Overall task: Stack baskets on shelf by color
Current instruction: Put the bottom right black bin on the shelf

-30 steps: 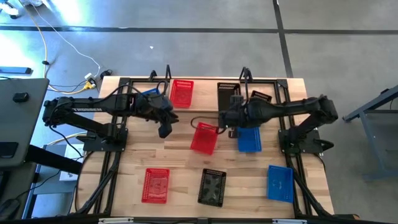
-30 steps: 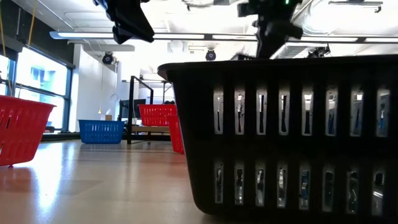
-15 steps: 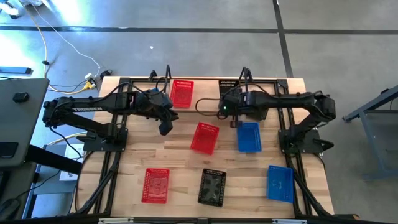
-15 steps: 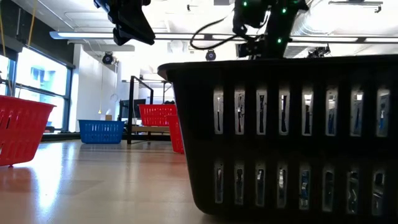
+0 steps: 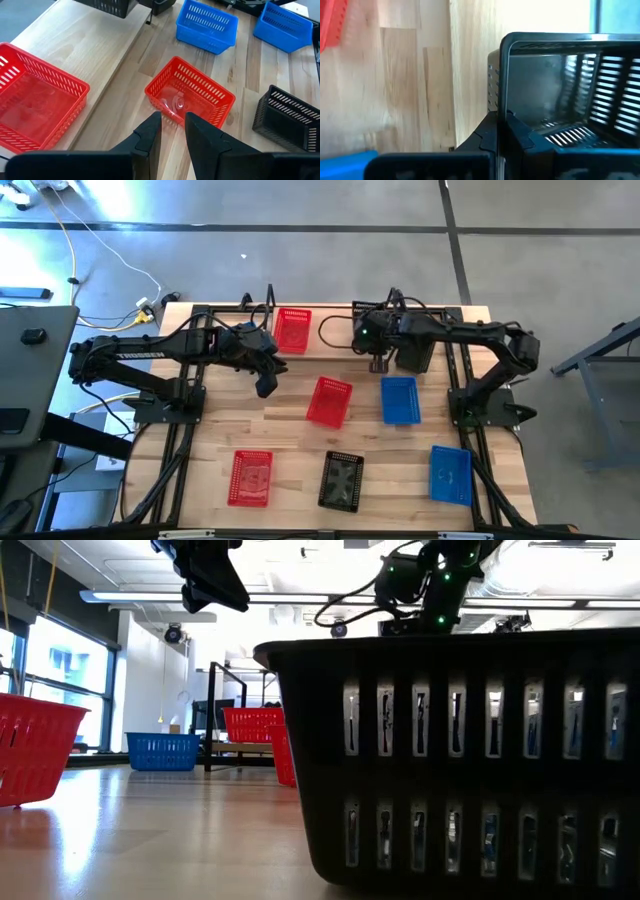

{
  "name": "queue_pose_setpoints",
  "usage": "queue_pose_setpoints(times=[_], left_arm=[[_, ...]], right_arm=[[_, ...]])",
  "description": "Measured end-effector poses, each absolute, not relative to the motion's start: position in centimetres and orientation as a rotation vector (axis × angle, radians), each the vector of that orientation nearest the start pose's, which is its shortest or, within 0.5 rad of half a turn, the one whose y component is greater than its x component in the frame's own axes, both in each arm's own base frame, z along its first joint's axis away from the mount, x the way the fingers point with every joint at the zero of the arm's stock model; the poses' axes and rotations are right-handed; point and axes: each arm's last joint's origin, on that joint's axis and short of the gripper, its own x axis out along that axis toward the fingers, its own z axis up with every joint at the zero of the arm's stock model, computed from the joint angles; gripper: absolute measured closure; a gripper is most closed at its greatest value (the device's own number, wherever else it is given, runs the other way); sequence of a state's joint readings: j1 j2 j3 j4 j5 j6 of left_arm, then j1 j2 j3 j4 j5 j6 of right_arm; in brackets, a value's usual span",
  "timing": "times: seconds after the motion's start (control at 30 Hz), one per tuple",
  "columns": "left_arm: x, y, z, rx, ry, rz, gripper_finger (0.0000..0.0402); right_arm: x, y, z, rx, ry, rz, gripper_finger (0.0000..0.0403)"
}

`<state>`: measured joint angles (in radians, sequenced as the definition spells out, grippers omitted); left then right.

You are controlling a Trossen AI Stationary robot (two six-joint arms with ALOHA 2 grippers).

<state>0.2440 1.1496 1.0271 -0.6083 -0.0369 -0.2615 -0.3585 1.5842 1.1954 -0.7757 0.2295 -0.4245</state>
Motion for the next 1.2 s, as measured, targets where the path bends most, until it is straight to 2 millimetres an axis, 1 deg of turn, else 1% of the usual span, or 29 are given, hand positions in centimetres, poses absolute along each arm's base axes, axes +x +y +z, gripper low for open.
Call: queue_pose_setpoints(times=[0.13,0.27,0.47,0.73,0.97,1.2], left_arm=[[22.7,5.8,31.0,-0.324,0.691,0.363,0.0323],[22.7,5.8,31.0,-0.33,0.69,0.365,0.0323],[22.7,5.8,31.0,-0.339,0.688,0.368,0.0323],[22.7,5.8,31.0,-0.347,0.687,0.371,0.0323],[22.7,5.8,31.0,-0.347,0.687,0.371,0.0323],[22.7,5.8,31.0,-0.347,0.687,0.371,0.0323]], right_arm=[[29.1,-11.9,23.4,-0.27,1.29,-0.232,0.0403],[29.4,-11.6,22.8,-0.275,1.307,-0.208,0.0403],[29.5,-11.5,22.7,-0.255,1.303,-0.176,0.0403],[29.4,-11.6,22.7,-0.252,1.305,-0.178,0.0403],[29.6,-12.1,21.7,-0.243,1.349,-0.17,0.0402],[29.6,-12.1,21.5,-0.244,1.362,-0.169,0.0402]])
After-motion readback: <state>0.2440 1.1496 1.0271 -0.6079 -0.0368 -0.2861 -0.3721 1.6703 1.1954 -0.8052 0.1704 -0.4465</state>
